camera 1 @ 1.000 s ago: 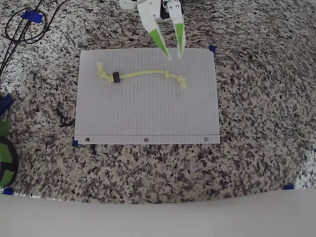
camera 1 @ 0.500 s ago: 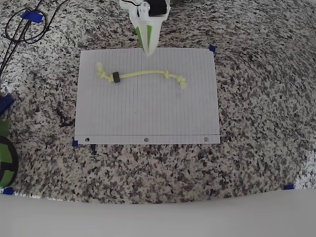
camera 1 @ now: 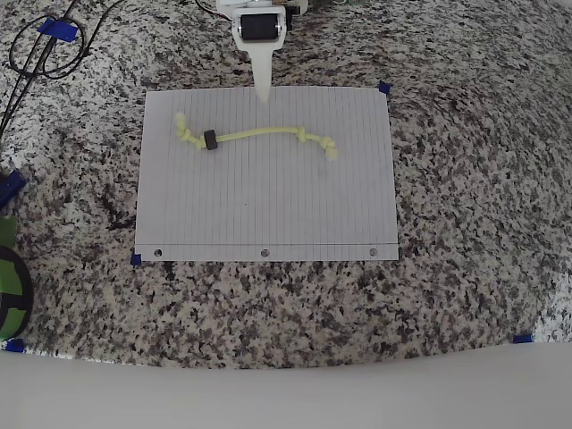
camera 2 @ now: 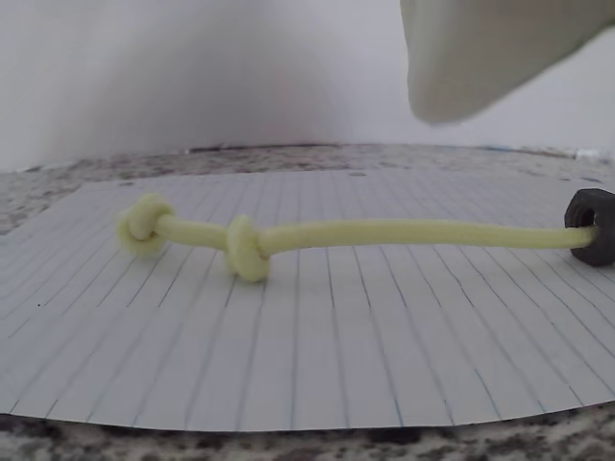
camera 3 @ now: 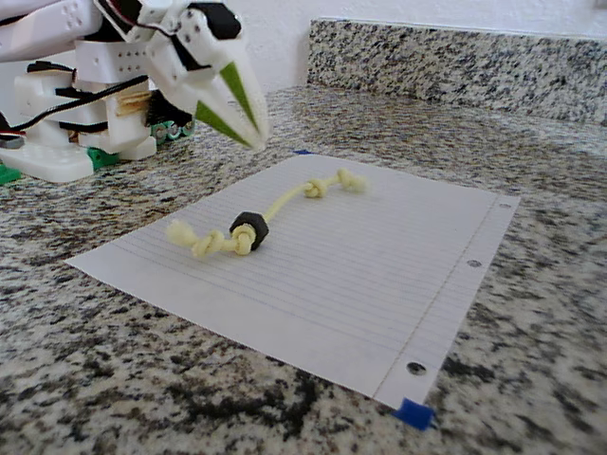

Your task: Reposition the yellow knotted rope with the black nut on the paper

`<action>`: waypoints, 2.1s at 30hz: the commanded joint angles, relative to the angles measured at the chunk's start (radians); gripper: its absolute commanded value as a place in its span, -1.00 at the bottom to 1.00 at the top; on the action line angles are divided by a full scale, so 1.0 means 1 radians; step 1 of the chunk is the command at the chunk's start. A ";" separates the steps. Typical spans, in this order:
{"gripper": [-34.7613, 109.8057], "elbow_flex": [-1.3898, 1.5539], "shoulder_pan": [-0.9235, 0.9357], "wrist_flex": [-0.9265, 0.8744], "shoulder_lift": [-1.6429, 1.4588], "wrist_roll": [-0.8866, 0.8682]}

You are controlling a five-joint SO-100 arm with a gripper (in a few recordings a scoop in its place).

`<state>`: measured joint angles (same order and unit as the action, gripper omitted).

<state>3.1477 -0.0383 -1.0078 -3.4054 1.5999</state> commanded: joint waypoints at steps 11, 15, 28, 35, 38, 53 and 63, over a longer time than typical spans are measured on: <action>-0.52 0.038 0.023 -0.071 -0.005 0.098; -0.52 0.035 0.032 -0.098 -0.006 0.117; -0.52 0.029 0.014 -0.114 -0.006 0.115; -0.52 0.026 0.011 -0.120 -0.006 0.109; -0.52 0.026 0.008 -0.120 -0.006 0.107; -0.52 0.029 0.011 -0.109 -0.006 0.115; -0.52 0.029 0.011 -0.107 -0.006 0.115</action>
<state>3.1554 -0.0245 -1.1244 -3.4070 1.7089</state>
